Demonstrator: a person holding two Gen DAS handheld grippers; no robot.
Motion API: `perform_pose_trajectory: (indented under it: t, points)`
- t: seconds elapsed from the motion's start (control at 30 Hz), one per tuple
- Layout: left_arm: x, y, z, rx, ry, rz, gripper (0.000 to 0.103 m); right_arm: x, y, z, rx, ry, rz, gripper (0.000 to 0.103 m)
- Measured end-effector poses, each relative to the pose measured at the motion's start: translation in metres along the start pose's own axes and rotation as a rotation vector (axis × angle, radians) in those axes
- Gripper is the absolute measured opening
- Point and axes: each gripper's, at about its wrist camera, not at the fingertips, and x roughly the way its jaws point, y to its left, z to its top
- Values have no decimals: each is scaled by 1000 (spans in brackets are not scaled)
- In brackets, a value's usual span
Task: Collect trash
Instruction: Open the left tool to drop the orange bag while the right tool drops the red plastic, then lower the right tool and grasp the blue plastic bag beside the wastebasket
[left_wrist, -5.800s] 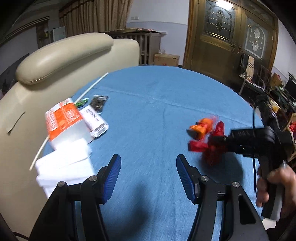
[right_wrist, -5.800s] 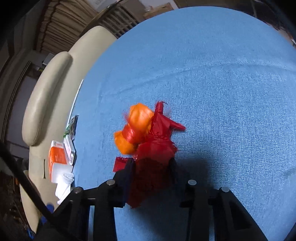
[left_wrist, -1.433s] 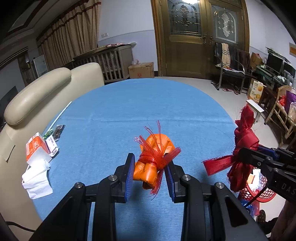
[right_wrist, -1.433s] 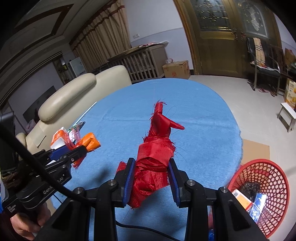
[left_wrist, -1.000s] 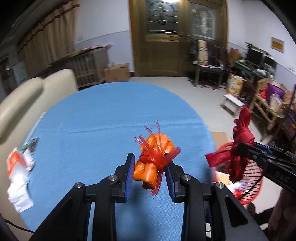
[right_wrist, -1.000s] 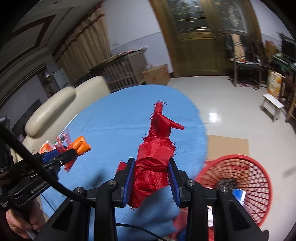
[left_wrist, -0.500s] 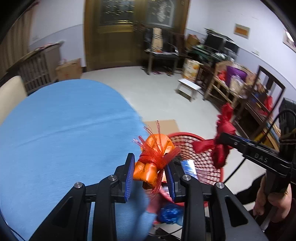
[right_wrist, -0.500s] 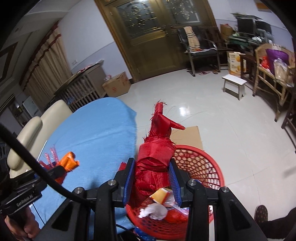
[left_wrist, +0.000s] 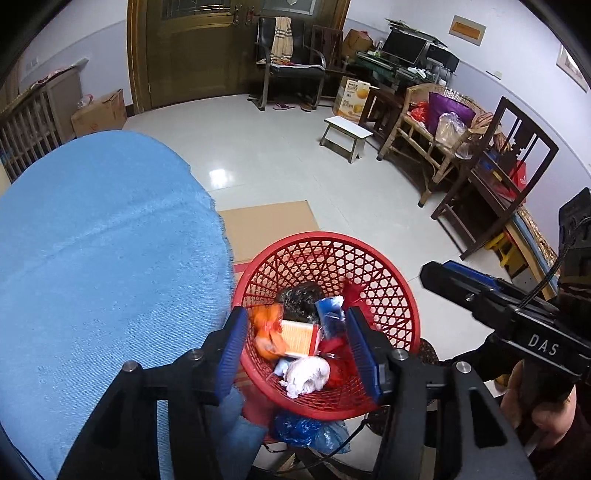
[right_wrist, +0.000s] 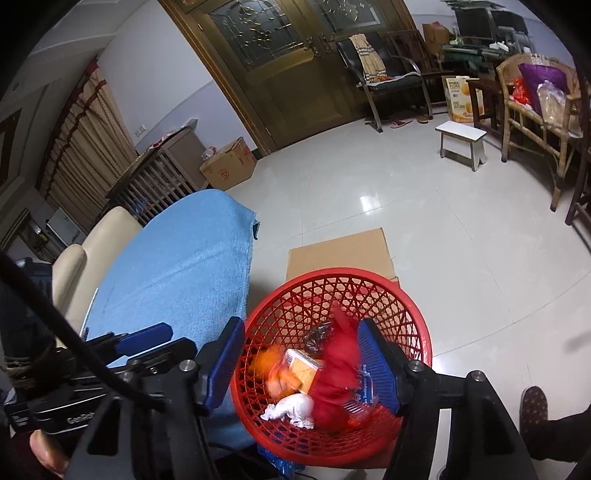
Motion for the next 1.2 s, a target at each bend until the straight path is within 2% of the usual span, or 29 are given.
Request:
perform_pose_trajectory:
  t: [0.2,0.4,0.47,0.6,0.77,0.87,0.93,1.07,1.2]
  points:
    - [-26,21,-6,-6,-66,101,56,-5,6,-6,-39,-19,29,67]
    - [-67,58,-23,-35,-150,216,57,-11,19,-16,-44,11,140,67]
    - [-78,70,-31,-56,-168,247,57,-17,25,-27,-52,44,196,67]
    - [-96,93,-47,-100,-194,284,57,-22,38,-54,-80,108,240,67]
    - [-112,117,-74,-156,-211,319,58,-11,45,-108,-21,272,309,67]
    - [-118,132,-90,-192,-204,336,58,16,42,-143,18,347,265,67]
    - [-120,139,-99,-209,-192,350,58,37,38,-153,52,367,245,66]
    - [-130,145,-117,-206,-192,397,58,76,29,-160,105,364,190,66]
    - [-138,156,-131,-237,-181,431,58,104,34,-162,62,348,99,66]
